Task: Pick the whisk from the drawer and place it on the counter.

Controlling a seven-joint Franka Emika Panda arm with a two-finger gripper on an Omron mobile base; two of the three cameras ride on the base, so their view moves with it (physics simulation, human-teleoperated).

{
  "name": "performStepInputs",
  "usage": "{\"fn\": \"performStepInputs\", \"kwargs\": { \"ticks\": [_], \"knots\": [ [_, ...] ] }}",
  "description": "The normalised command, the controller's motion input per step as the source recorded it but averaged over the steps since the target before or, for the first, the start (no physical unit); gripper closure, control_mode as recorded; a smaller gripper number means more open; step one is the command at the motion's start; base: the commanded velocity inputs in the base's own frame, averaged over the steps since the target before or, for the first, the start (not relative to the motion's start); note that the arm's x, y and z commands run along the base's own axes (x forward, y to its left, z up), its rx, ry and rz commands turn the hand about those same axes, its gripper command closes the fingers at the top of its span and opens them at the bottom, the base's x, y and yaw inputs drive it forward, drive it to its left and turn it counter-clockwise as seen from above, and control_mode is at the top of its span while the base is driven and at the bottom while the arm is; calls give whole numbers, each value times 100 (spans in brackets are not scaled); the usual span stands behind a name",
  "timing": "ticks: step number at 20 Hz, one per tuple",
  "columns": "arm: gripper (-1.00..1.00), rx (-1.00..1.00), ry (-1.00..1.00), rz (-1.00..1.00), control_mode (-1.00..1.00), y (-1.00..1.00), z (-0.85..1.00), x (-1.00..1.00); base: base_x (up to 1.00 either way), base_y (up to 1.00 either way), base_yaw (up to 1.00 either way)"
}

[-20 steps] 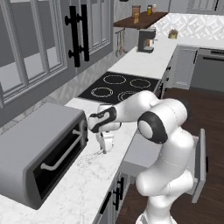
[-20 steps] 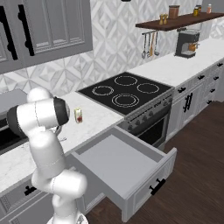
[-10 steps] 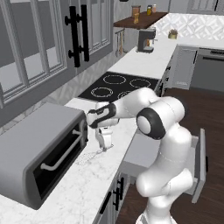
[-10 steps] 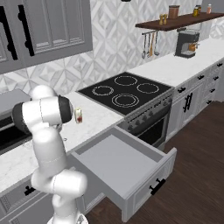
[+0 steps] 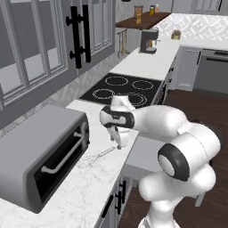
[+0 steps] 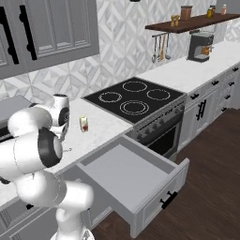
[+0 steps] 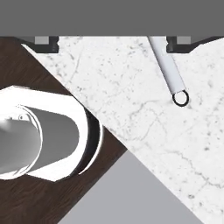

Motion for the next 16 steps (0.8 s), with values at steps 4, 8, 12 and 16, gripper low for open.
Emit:
{"fn": "performStepInputs", "kwargs": {
  "ticks": [4, 8, 12, 16],
  "knots": [
    [-100, 19, -11, 0, -100, -100, 77, -96, 0, 0, 0],
    [-100, 13, -2, 0, -100, -100, 87, -69, 0, 0, 0],
    [-100, 9, 0, 0, -100, -100, 87, -40, 0, 0, 0],
    [-100, 15, -1, 0, -100, -100, 47, -2, 0, 0, 0]
  ]
}}
